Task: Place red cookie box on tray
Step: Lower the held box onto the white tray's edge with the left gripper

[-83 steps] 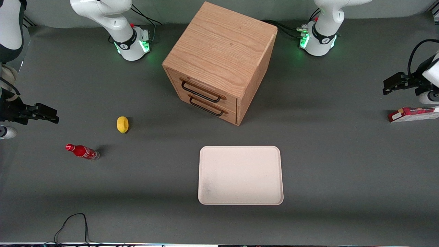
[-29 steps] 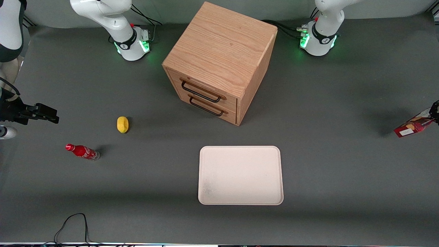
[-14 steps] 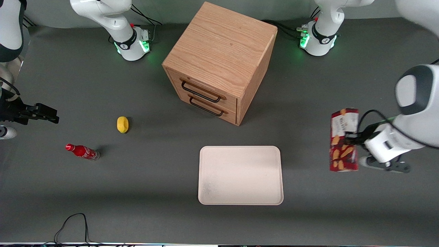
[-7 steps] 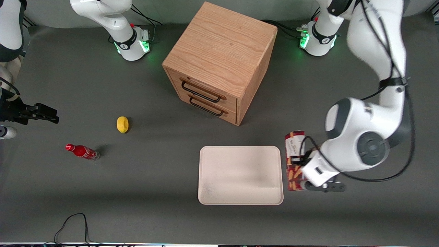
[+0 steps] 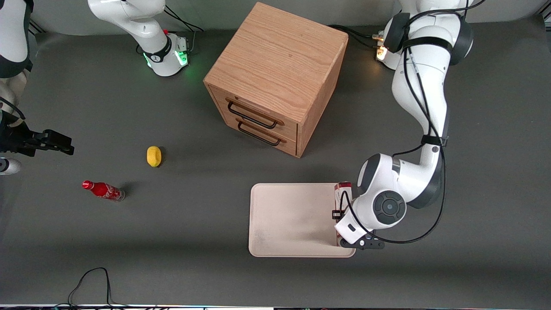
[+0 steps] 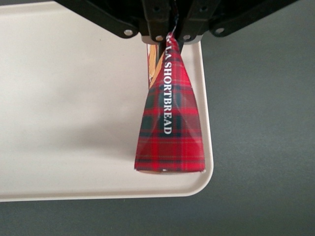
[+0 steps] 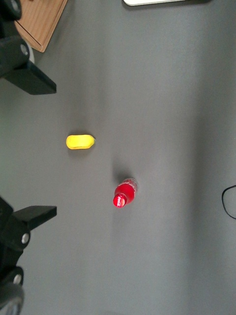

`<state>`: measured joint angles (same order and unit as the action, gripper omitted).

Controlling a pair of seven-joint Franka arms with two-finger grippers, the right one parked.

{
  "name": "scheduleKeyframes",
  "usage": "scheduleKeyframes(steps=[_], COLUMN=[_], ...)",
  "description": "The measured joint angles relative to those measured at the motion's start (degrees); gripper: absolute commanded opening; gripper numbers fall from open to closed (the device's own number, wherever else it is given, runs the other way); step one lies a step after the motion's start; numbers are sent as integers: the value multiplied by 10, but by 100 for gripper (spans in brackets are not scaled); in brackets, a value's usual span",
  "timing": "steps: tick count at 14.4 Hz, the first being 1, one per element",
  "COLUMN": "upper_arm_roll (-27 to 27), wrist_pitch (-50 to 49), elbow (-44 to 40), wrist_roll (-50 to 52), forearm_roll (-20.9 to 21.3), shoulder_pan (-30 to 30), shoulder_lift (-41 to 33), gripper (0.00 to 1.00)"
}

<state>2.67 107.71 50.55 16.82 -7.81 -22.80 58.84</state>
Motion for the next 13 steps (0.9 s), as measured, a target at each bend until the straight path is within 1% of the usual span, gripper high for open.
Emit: scheduleKeyframes(steps=[3,5,6,13], upper_arm_roll=[1,3,5,8], wrist_pitch=[11,21,23,26], elbow=[-3,-2,-2,-3], wrist_roll=[1,2,2,4], forearm_roll=[0,0,0,0], shoulder_pan=[-2,-3,-4,-12], shoulder_lift=[1,1,1,-6], gripper=[0,86,100,100])
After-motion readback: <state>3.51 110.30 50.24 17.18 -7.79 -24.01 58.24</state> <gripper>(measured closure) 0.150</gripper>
